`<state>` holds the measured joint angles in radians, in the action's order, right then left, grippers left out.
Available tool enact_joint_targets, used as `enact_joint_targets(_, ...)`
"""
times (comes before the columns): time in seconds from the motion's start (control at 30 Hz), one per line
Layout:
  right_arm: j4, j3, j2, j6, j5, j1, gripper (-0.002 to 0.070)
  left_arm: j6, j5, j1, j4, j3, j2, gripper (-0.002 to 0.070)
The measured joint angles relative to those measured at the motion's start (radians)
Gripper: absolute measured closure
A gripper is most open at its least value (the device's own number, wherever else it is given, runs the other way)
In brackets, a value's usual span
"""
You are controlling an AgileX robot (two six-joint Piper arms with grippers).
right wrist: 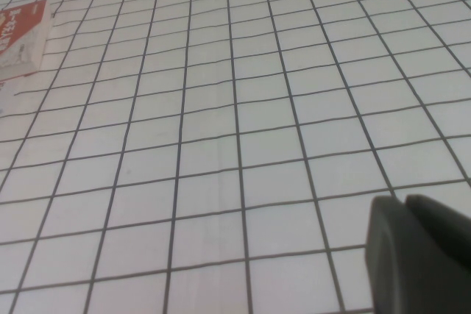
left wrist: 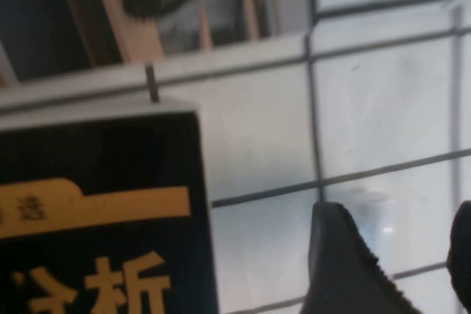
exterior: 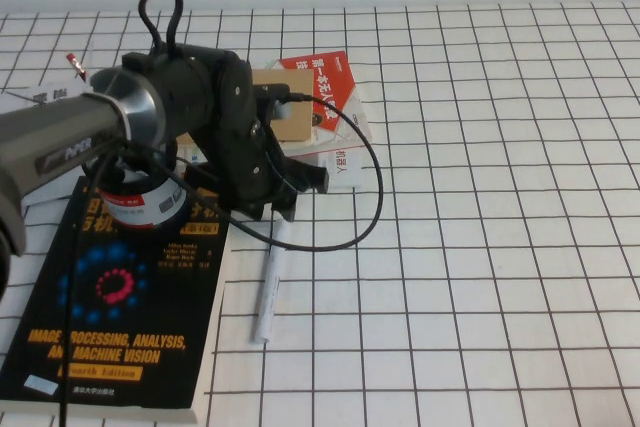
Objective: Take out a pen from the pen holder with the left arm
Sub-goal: 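Take a marker out of the pen holder and lay it on the table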
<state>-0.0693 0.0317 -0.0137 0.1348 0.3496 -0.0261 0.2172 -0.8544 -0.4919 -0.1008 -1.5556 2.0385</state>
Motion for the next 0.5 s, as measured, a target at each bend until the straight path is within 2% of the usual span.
enact_joint_targets(0.2, 0.0, 0.0, 0.0, 0.0, 0.0, 0.0, 0.0692, -0.007, 0.037, -0.048, 0.101, -0.009, -0.172, 0.0393)
enact_joint_targets(0.33, 0.0, 0.0, 0.0, 0.0, 0.0, 0.0, 0.0693, -0.076, 0.091, -0.103, 0.123, 0.028, -0.32, 0.0409)
enact_joint_targets(0.4, 0.0, 0.0, 0.0, 0.0, 0.0, 0.0, 0.0693, -0.105, 0.141, -0.126, 0.139, 0.084, -0.404, 0.0455)
enact_joint_targets(0.5, 0.0, 0.0, 0.0, 0.0, 0.0, 0.0, 0.0693, -0.127, 0.263, -0.142, 0.181, 0.22, -0.529, 0.0587)
